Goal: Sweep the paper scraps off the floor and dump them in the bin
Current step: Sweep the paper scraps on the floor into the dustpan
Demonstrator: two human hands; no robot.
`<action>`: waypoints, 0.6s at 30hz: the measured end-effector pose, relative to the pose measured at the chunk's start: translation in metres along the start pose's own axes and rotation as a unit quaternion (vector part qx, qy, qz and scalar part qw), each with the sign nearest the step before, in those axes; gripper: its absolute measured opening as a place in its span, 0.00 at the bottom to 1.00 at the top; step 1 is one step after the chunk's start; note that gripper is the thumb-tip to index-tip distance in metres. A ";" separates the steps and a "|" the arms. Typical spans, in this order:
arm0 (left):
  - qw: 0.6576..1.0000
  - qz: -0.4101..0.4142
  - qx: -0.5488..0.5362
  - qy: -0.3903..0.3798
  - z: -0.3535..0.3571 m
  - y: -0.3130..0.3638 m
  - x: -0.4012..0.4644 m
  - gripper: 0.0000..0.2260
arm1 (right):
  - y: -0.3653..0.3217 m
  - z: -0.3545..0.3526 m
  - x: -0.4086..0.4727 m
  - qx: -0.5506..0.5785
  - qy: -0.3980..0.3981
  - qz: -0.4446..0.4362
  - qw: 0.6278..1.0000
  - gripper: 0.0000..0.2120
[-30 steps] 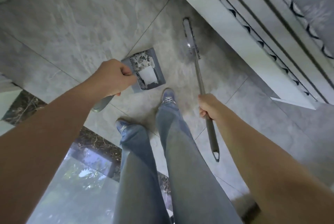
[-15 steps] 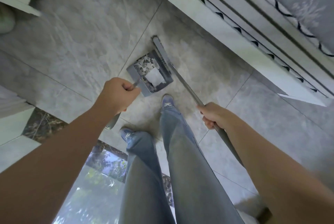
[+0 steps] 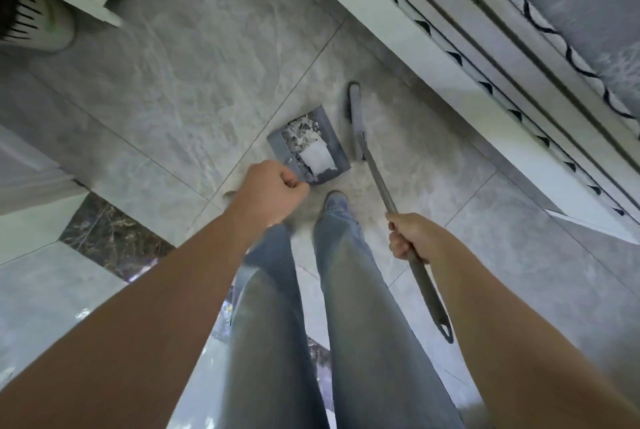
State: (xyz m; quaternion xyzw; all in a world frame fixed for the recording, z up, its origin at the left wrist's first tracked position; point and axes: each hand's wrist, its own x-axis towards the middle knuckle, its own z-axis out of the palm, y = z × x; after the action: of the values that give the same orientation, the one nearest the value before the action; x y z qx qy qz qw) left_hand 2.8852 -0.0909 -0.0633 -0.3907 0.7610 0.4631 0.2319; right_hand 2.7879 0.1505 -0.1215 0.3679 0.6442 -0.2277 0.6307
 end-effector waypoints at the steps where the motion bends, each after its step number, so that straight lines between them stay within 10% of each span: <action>1: 1.000 -0.003 -0.004 -0.011 -0.001 0.000 0.001 0.18 | 0.002 -0.004 -0.004 0.018 0.005 -0.006 1.000 0.15; 18: 0.992 -0.101 -0.043 0.059 -0.229 -0.123 0.035 0.18 | -0.143 0.178 -0.001 -0.156 0.110 -0.084 0.978 0.12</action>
State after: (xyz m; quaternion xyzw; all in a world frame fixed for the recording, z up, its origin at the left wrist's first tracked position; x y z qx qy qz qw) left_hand 2.9662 -0.3397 -0.0466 -0.5017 0.7095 0.4454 0.2156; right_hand 2.7938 -0.0734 -0.1627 0.2320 0.7658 -0.1350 0.5844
